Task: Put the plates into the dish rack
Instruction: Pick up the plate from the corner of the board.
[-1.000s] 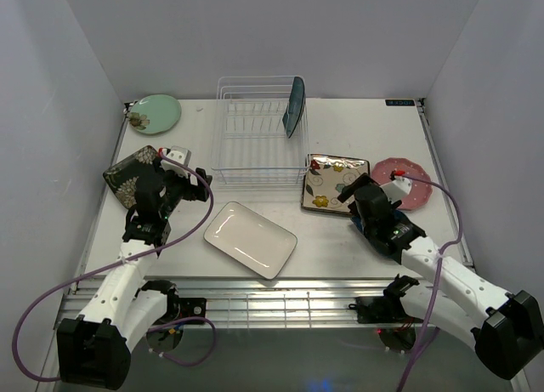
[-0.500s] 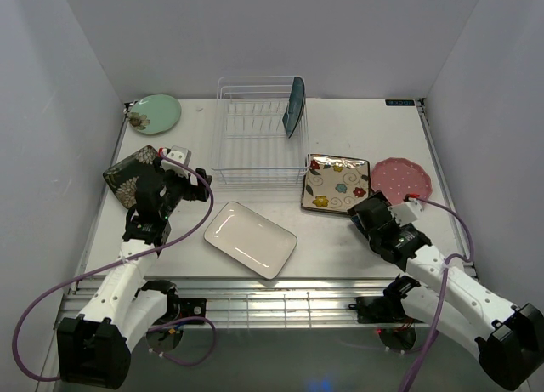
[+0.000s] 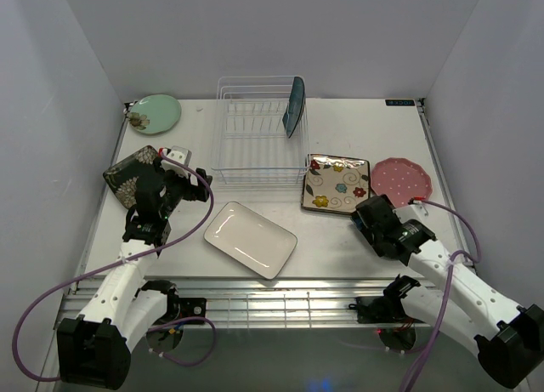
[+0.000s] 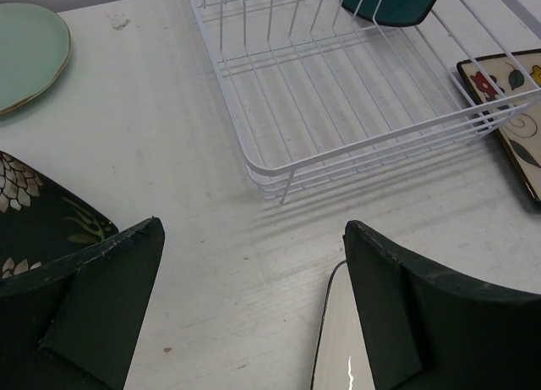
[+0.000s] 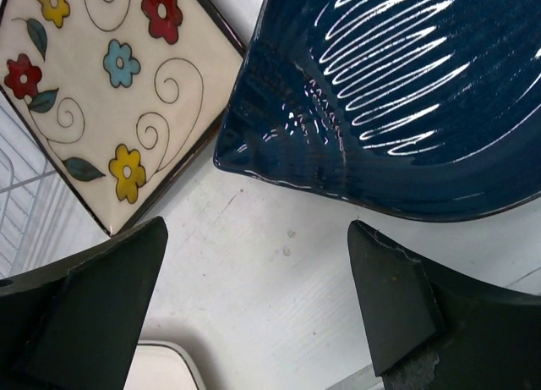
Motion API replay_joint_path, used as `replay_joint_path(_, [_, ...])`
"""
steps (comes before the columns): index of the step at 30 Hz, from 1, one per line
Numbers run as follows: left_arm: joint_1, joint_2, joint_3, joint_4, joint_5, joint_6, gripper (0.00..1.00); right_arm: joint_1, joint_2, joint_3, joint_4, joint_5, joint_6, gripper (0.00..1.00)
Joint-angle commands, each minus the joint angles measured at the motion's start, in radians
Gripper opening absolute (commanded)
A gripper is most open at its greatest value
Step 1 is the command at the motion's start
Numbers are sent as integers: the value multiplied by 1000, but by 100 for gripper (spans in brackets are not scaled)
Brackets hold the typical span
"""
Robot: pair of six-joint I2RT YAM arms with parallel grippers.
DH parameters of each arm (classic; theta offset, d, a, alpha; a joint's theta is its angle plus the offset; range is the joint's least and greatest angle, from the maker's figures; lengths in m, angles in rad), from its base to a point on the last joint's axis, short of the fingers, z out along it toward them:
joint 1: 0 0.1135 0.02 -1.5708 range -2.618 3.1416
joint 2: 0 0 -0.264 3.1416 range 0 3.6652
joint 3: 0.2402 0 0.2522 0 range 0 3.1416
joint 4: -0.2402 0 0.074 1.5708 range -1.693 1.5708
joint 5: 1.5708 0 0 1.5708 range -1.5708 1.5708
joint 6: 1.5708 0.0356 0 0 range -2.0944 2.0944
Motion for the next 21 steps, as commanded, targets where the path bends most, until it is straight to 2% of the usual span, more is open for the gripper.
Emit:
replay_joint_path(1, [-3, -26, 10, -7, 17, 12, 98, -2, 2, 39, -97, -37, 68, 93])
replay_joint_path(6, [-3, -26, 9, -9, 21, 12, 98, -2, -26, 16, -117, -95, 117, 91])
replay_joint_path(15, [-3, -12, 18, -18, 49, 10, 98, -2, 26, 16, -208, -187, 142, 90])
replay_joint_path(21, [-3, -20, 16, -22, 61, 10, 98, -2, -92, -74, -216, -181, 286, 94])
